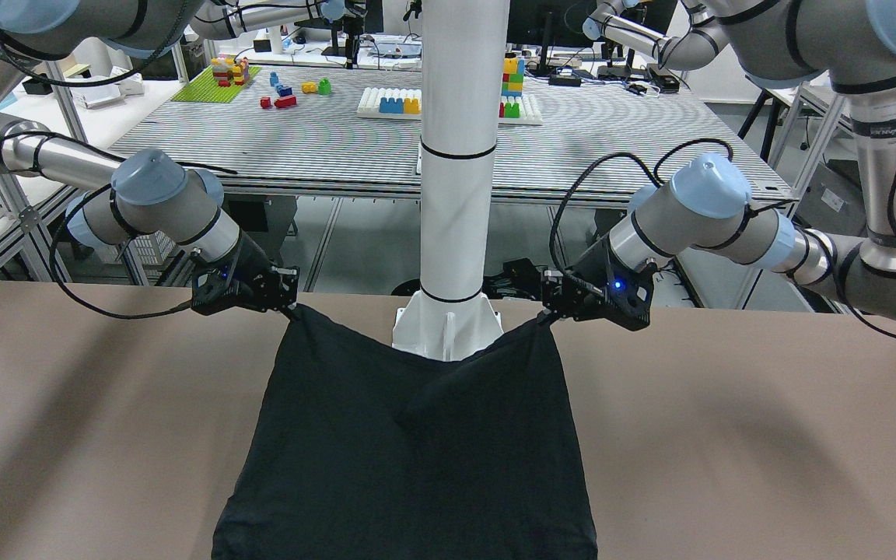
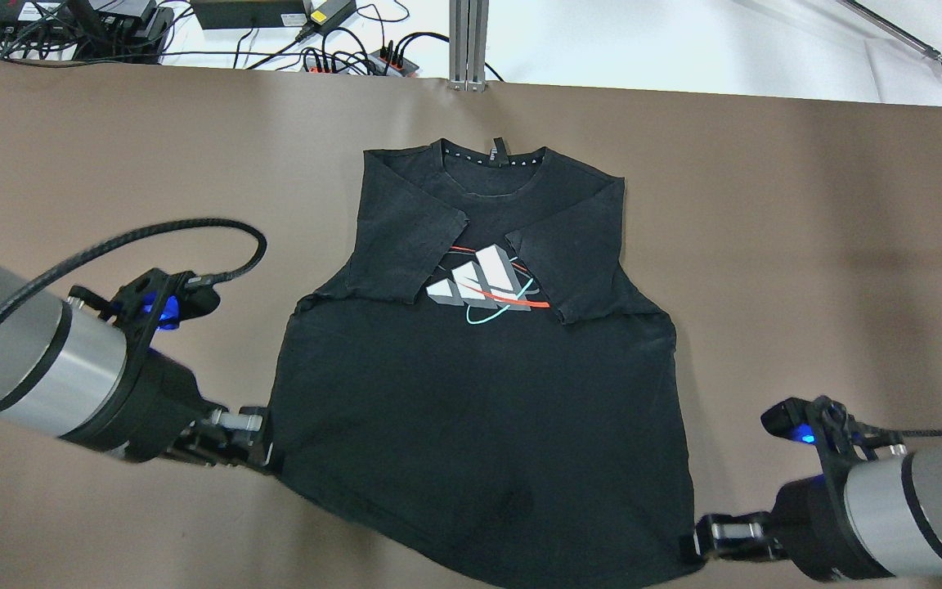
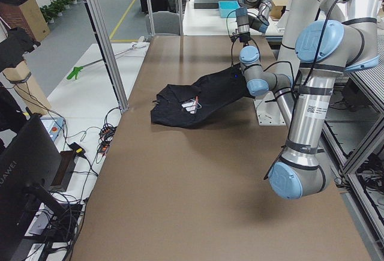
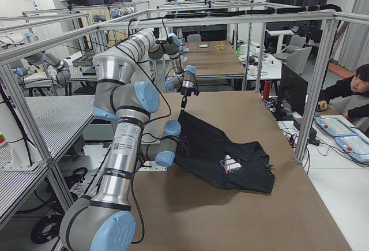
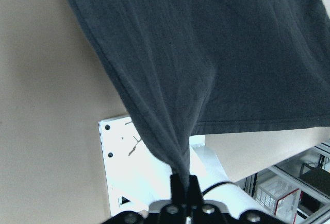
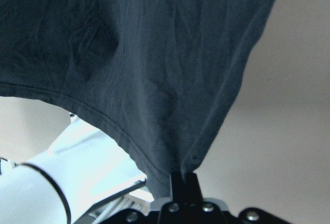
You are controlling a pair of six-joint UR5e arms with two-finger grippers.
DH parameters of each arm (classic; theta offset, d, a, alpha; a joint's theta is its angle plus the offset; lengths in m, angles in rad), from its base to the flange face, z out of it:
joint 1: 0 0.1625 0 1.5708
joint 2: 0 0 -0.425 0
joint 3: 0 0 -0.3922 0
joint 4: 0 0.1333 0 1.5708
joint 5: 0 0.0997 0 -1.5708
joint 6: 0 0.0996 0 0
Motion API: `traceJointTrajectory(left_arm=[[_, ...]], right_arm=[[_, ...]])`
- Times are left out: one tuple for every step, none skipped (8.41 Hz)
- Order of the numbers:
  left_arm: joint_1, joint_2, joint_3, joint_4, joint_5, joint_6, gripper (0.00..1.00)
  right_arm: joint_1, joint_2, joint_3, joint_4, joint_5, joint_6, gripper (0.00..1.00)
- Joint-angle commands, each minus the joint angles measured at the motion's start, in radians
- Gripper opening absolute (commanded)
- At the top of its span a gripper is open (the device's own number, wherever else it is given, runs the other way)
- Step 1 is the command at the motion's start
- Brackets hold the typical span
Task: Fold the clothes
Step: 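Carry the hem with both grippers over toward the collar, folding in half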
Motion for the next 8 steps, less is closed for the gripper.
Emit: traceJointTrajectory(left_arm=[[0.076, 0.035, -0.062, 0.0, 0.079, -0.027, 0.0], [0.074, 0.012, -0.004, 0.0, 0.198, -0.027, 0.0], [0.039, -0.067, 0.104, 0.002, 0.295, -0.027, 0.0], [-0.03, -0.135, 0.218, -0.001, 0.318, -0.024, 0.0], [-0.105, -0.169, 0.284, -0.003, 0.316, -0.012, 0.0], [-0.148, -0.18, 0.317, -0.005, 0.319, -0.01, 0.0], [-0.189, -0.2, 0.359, -0.005, 0.319, -0.008, 0.0], [-0.216, -0.232, 0.408, -0.005, 0.32, -0.008, 0.0]], right_arm=[[-0.057, -0.047, 0.069, -0.007, 0.009, 0.0, 0.0], [0.004, -0.044, 0.052, -0.017, 0.003, 0.0, 0.0], [0.09, -0.036, 0.023, -0.034, 0.0, -0.002, 0.0], [0.169, 0.001, -0.048, -0.036, -0.006, -0.002, 0.0], [0.246, 0.078, -0.157, -0.036, -0.023, -0.002, 0.0], [0.282, 0.132, -0.24, -0.039, -0.057, -0.002, 0.0], [0.3, 0.162, -0.303, -0.039, -0.103, -0.005, 0.0], [0.317, 0.208, -0.349, -0.039, -0.137, -0.023, 0.0]])
